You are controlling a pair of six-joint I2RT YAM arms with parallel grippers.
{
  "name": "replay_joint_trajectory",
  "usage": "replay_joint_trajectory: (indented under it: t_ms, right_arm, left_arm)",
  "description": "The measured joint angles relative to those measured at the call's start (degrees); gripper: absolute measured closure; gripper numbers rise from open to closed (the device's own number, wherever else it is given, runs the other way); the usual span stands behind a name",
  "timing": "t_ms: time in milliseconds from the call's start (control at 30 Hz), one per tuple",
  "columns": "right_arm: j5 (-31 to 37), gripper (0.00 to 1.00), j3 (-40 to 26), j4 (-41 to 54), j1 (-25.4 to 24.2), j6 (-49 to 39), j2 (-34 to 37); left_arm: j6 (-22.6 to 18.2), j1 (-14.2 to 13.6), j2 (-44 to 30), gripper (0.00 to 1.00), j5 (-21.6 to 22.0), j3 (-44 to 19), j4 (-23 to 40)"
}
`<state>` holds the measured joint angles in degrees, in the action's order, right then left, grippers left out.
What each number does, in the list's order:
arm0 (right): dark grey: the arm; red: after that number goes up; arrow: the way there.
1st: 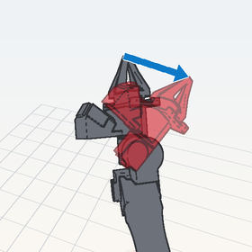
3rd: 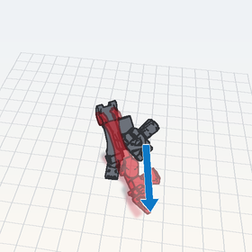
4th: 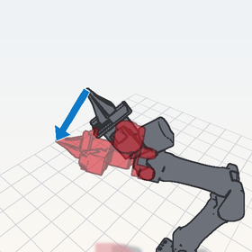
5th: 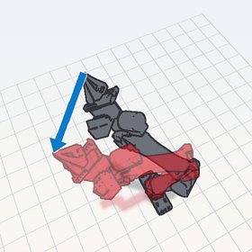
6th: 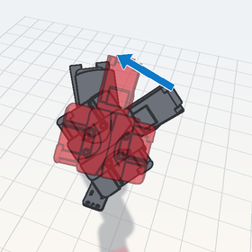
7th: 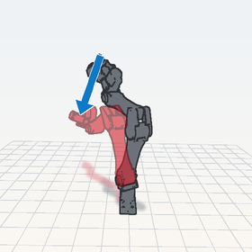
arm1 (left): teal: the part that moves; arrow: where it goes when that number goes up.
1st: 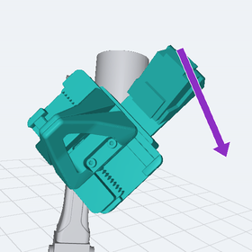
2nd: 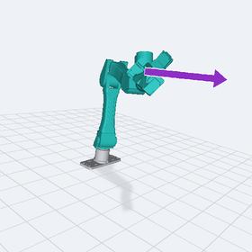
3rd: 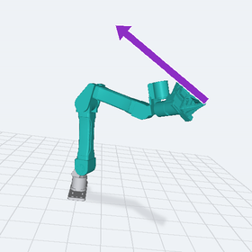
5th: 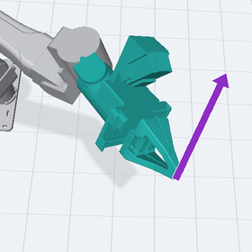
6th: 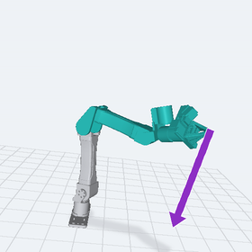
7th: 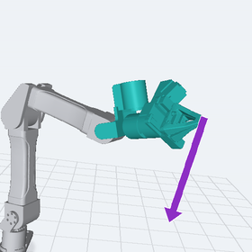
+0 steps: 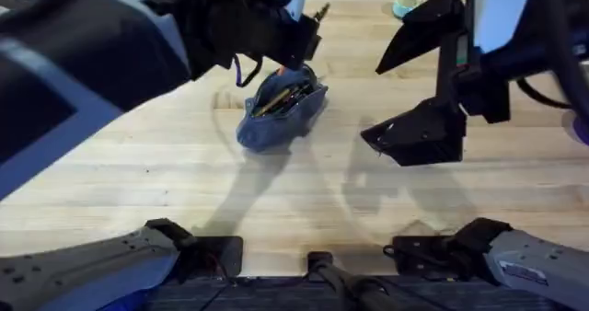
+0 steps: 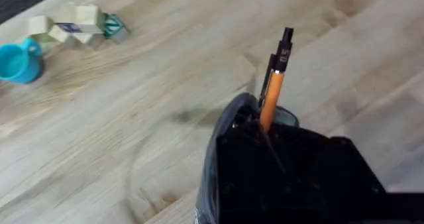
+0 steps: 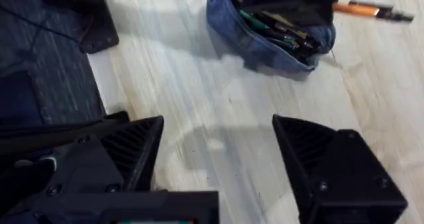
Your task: Unzip the bag, pick up the pens from the table one at a time and place them inside, then zip the bag closed.
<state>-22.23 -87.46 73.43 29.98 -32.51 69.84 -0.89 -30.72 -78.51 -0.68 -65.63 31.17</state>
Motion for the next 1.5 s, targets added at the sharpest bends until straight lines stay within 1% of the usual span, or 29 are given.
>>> replay_joint_trajectory:
  t_ms: [167,400,567,600,633,667,800,933,967,1033,1100,1133,1167,1233,1267,1300,1333,1367,1400,1500]
  right_arm:
    - [0.03,0.004,0.00,0.02,0.00,0.00,0.00]
    - [0.17,0.004,0.00,-0.18,0.00,0.02,0.00]
    - [0.19,0.004,0.00,-0.72,0.00,0.02,0.00]
    - [0.19,0.004,0.00,-0.85,0.00,0.02,0.00]
    - [0.19,0.004,0.00,-1.45,0.00,0.02,0.00]
    - [0.19,0.004,0.00,-1.60,0.00,0.02,0.00]
    - [0.19,0.004,0.00,-2.03,0.00,0.02,0.00]
    - [0.19,0.004,0.00,-2.89,0.00,0.02,0.00]
    - [0.19,0.004,0.00,-3.02,0.00,0.02,0.00]
    - [0.19,0.004,0.00,-3.17,0.00,0.02,0.00]
    - [0.19,0.004,0.00,-3.18,0.00,0.02,0.00]
    - [0.19,0.004,0.00,-3.15,0.00,0.02,0.00]
    - [0.19,0.004,0.00,-3.15,0.00,0.02,0.00]
    - [0.19,0.004,0.00,-3.15,0.00,0.02,0.00]
    - [0.19,0.004,0.00,-3.15,0.00,0.02,0.00]
    - [0.19,0.004,0.00,-3.15,0.00,0.02,0.00]
    - [0.19,0.004,0.00,-3.15,0.00,0.02,0.02]
    - [0.19,0.004,0.00,-3.14,0.00,0.02,0.02]
    - [0.19,0.004,0.00,-3.15,0.00,0.02,0.01]
    - [0.19,0.004,0.00,-3.15,0.00,0.02,0.01]
  left_arm:
    - [-3.20,0.00,-3.90,0.957,-3.15,0.00,1.89]
    - [-4.61,0.00,-11.36,0.956,-4.11,0.00,5.34]
    - [-4.76,0.00,-14.23,0.956,-2.39,0.00,6.99]
    - [-4.76,0.00,-14.31,0.957,-1.79,0.00,7.34]
    - [-4.78,0.00,-14.31,0.957,0.04,0.00,8.85]
    - [-4.83,0.00,-14.31,0.957,0.50,0.00,9.65]
    - [-4.98,0.00,-14.33,0.957,1.10,0.00,11.97]
    - [-5.15,0.00,-14.31,0.957,1.62,0.00,12.56]
    - [-5.22,0.00,-14.33,0.930,1.73,0.00,12.52]
    - [-5.09,0.00,-14.33,0.752,1.82,0.00,12.30]
    - [-4.73,0.00,-14.33,0.496,1.94,-0.02,12.08]
    - [-4.63,0.00,-14.31,0.422,1.96,-0.05,12.06]
    - [-4.50,0.00,-14.33,0.394,1.95,-0.15,12.12]
    - [-4.15,0.00,-14.33,0.384,1.94,-0.58,12.39]
    - [-3.90,0.00,-14.33,0.351,1.99,-0.95,12.51]
    - [-3.65,0.00,-14.32,0.268,2.01,-1.40,12.61]
    - [-3.34,0.00,-14.31,0.120,2.01,-2.08,12.75]
    - [-2.79,0.00,-14.19,0.040,1.96,-2.70,12.87]
    - [-2.66,0.00,-13.88,0.018,1.97,-3.21,13.08]
    - [-2.42,0.00,-11.86,0.008,1.96,-4.59,13.83]
